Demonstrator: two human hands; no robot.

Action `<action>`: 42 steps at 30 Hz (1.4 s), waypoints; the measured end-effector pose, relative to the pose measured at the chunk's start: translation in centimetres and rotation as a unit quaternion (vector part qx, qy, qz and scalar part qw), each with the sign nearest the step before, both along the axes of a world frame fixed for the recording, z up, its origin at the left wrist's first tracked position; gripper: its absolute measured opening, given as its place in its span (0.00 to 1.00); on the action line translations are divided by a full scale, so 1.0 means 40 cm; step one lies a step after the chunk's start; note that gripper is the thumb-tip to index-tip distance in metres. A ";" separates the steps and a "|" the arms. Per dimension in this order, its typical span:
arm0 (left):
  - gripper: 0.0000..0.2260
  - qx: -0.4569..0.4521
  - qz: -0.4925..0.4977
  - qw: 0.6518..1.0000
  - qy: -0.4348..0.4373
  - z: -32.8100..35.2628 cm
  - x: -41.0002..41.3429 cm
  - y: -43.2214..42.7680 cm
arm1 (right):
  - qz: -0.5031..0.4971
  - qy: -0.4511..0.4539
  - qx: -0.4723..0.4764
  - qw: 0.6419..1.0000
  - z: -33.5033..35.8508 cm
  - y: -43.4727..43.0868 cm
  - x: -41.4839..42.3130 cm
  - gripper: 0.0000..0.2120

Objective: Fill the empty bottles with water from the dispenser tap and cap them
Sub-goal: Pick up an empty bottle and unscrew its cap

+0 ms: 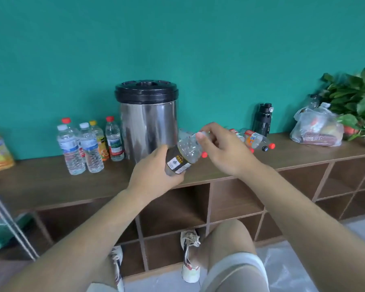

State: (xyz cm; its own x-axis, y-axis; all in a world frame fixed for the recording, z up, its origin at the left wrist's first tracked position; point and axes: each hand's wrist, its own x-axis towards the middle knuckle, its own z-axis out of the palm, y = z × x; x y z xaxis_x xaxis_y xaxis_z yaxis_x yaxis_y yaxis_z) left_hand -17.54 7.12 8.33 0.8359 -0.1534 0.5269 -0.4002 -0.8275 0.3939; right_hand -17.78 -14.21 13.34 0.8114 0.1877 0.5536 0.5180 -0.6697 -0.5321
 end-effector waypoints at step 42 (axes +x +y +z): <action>0.16 -0.327 -0.102 0.915 0.211 -0.157 -0.062 0.168 | 0.044 0.061 -0.373 0.925 0.054 0.270 0.092 0.28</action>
State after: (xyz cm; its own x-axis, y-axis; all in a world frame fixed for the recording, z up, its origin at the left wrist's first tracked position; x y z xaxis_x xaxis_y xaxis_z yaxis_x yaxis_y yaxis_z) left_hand -20.01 13.86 2.04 0.9754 -0.0965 0.1982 -0.2178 -0.2836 0.9339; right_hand -14.09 -3.42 15.51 0.8230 0.5483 0.1487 0.5539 -0.8326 0.0039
